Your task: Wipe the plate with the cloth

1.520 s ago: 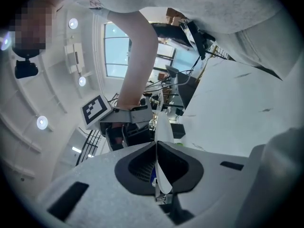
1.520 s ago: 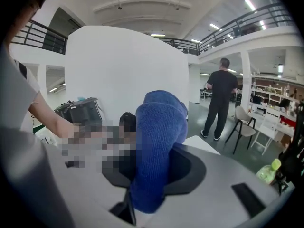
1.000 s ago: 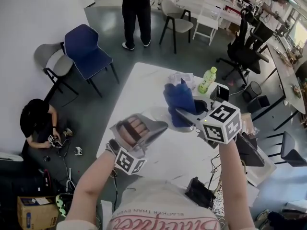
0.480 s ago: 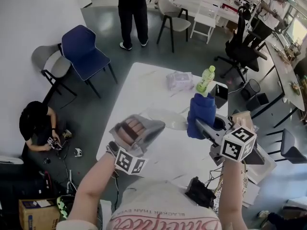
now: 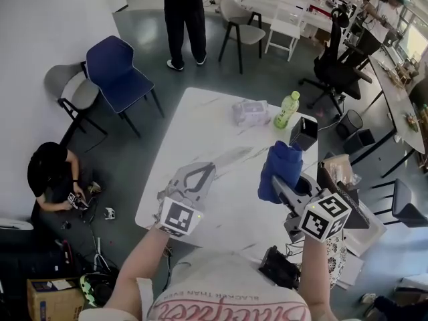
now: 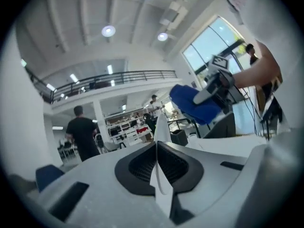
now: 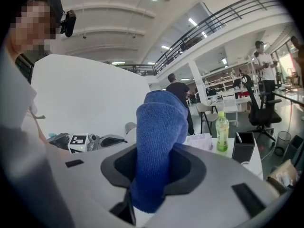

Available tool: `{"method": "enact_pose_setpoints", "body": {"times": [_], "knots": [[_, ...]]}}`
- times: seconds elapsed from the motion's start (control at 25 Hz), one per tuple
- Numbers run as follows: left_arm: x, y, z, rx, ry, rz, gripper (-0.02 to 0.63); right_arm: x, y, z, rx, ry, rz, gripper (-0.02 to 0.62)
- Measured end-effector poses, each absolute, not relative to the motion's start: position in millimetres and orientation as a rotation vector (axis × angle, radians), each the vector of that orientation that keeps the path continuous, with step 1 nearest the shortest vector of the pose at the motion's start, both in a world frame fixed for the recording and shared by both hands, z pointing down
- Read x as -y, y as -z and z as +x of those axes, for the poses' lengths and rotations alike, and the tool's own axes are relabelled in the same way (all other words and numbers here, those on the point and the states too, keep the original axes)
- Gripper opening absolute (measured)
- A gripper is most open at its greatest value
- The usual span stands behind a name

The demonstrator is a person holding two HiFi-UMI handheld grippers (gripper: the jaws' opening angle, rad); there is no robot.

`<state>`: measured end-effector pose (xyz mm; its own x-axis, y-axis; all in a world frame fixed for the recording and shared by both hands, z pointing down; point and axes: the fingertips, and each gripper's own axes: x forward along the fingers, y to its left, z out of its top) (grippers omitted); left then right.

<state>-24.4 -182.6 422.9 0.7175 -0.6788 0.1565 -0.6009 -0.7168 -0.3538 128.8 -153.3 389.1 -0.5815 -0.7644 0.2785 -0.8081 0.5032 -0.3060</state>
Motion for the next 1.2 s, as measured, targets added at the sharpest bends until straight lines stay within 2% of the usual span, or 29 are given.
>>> {"method": "enact_pose_setpoints", "body": {"times": [0.44,1.2], "knots": [[196.9,-421.7,-52.4,-1.343,0.085,-3.097,0.009,145.4,-408.9,104.1,2.585,-0.515,1.377,0.124],[196.7,-411.3,-50.6,-1.442,-0.016,-3.182,0.009,147.7,-416.0,102.7,2.496,-0.443,1.481,0.120]]}}
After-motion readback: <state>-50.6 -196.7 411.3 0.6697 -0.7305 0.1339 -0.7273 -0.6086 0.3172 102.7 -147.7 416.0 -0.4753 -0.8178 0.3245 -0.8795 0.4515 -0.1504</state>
